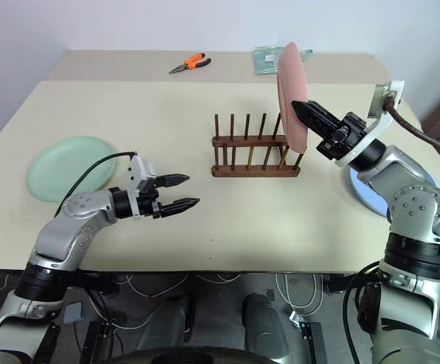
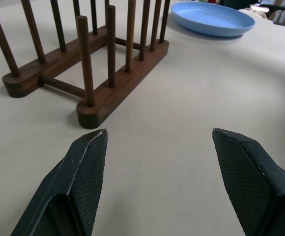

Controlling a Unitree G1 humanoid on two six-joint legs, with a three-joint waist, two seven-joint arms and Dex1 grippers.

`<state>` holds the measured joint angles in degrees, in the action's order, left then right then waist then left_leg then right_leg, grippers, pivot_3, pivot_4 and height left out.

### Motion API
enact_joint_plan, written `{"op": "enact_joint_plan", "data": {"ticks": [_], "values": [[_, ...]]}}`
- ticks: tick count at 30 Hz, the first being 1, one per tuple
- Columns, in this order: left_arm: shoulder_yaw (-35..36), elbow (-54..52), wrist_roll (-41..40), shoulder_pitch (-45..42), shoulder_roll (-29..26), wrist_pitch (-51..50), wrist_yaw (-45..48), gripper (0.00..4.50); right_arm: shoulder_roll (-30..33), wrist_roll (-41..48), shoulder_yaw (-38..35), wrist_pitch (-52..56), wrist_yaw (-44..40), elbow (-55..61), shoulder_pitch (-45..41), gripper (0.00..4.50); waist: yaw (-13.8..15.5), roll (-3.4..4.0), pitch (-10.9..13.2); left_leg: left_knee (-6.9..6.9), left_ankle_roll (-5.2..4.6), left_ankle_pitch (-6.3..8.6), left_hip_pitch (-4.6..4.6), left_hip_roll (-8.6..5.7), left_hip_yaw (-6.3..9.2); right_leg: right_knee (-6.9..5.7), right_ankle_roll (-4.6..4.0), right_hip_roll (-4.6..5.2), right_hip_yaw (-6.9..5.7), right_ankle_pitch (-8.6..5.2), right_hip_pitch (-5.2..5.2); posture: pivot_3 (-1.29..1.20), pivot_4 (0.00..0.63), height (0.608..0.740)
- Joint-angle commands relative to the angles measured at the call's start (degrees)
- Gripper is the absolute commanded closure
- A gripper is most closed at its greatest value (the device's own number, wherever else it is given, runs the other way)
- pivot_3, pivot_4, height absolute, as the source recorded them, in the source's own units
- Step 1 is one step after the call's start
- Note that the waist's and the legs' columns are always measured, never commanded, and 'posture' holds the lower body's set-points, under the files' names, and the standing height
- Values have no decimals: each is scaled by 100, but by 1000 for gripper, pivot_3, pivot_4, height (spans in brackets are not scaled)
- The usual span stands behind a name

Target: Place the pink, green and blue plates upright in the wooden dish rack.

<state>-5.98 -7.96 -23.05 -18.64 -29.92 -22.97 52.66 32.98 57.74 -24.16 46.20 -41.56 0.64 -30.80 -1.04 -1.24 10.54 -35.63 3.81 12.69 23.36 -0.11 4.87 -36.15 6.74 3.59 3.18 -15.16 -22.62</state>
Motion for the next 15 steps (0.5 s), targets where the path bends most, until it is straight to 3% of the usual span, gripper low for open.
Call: {"op": "enact_joint_plan", "data": {"ticks": [1,6,9,12,13,14,15], "values": [[-14,-121,42,-53,17,77,13,1039,56,102,-201,-3,74,-316,-229,4500,-3,1,0,0,0,0,0,0,0,0,0,0,0,0,0,0,150,740],[-14,-111,85,-43,3,84,24,1039,125,47,-251,41,-31,-944,-430,4500,2,2,-1,0,0,0,0,0,-1,0,0,0,0,0,0,0,150,740],[12,-121,110,-19,-11,67,7,1002,200,-113,-171,-9,-143,-1030,-443,3558,1,3,0,-1,0,0,0,0,-1,0,1,0,0,0,1,0,150,740],[78,-135,44,24,-19,-59,-5,1002,261,-583,-33,-422,-96,-920,-426,2120,-2,7,2,-1,0,0,1,0,-1,0,1,0,0,0,-1,0,150,740],[111,-144,-6,43,-30,-150,-9,618,296,-894,47,-720,-15,-881,-436,1489,-3,7,2,-1,0,0,1,0,-1,0,1,0,1,0,-1,0,150,740],[170,-106,-8,28,2,-200,-109,512,384,-1302,166,-1108,59,-817,-423,1157,-5,7,1,-1,0,0,1,0,-2,0,1,-1,1,0,-1,0,150,740],[213,-80,-1,18,25,-226,-182,237,440,-1574,249,-1369,92,-776,-409,1141,-4,8,2,-1,0,0,0,0,-2,0,1,0,1,0,-1,0,150,740]]}}
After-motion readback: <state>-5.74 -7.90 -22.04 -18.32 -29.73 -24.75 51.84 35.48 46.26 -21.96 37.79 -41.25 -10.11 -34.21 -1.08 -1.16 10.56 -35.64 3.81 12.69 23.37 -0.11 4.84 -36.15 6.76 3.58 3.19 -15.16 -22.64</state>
